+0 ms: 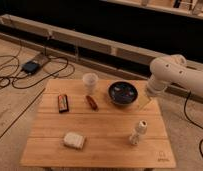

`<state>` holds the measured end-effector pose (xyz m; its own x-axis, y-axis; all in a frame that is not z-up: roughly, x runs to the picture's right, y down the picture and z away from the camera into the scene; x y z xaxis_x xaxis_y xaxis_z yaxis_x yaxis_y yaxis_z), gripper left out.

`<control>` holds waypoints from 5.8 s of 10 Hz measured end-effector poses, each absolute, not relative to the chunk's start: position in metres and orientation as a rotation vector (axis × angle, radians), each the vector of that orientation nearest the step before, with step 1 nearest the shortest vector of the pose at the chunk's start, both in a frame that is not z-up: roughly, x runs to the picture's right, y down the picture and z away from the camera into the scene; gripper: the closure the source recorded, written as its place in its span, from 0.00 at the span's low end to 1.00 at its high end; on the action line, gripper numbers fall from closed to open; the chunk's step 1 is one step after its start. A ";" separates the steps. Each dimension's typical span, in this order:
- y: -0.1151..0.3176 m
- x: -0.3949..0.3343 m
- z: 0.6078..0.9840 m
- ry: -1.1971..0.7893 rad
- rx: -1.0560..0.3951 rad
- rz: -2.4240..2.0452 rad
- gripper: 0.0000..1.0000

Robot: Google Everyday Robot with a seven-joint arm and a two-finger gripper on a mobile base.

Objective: Pick up the ceramic bowl

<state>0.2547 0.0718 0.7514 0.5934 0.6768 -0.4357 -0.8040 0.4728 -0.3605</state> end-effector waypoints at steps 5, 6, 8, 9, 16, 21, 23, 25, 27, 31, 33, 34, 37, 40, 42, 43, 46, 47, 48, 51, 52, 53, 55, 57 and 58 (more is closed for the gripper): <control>0.072 0.255 0.751 0.246 -0.573 0.917 0.20; 0.072 0.255 0.751 0.246 -0.573 0.917 0.20; 0.072 0.255 0.751 0.246 -0.573 0.917 0.20; 0.072 0.255 0.751 0.246 -0.573 0.917 0.20; 0.072 0.255 0.751 0.246 -0.573 0.917 0.20; 0.067 0.255 0.755 0.243 -0.573 0.924 0.20; 0.048 0.249 0.767 0.227 -0.567 0.930 0.20; 0.028 0.246 0.779 0.221 -0.556 0.935 0.20; 0.012 0.244 0.792 0.225 -0.547 0.943 0.20; -0.002 0.231 0.839 0.265 -0.557 1.031 0.20; -0.003 0.225 0.862 0.293 -0.557 1.105 0.20; -0.002 0.223 0.870 0.304 -0.558 1.132 0.20; 0.017 0.226 0.894 0.346 -0.576 1.209 0.20; 0.040 0.226 0.913 0.334 -0.625 1.250 0.20; 0.047 0.221 0.925 0.310 -0.655 1.274 0.20; 0.048 0.220 0.929 0.302 -0.661 1.282 0.20; 0.052 0.227 0.944 0.310 -0.674 1.304 0.20; 0.054 0.230 0.948 0.317 -0.676 1.310 0.20; 0.056 0.234 0.953 0.328 -0.679 1.315 0.24; 0.059 0.236 0.958 0.330 -0.703 1.332 0.52; 0.055 0.234 0.955 0.311 -0.722 1.342 0.63; 0.052 0.232 0.951 0.286 -0.742 1.349 0.72; 0.046 0.231 0.943 0.227 -0.792 1.355 0.91; 0.049 0.227 0.931 0.132 -0.893 1.338 1.00; 0.051 0.228 0.924 0.083 -0.947 1.324 1.00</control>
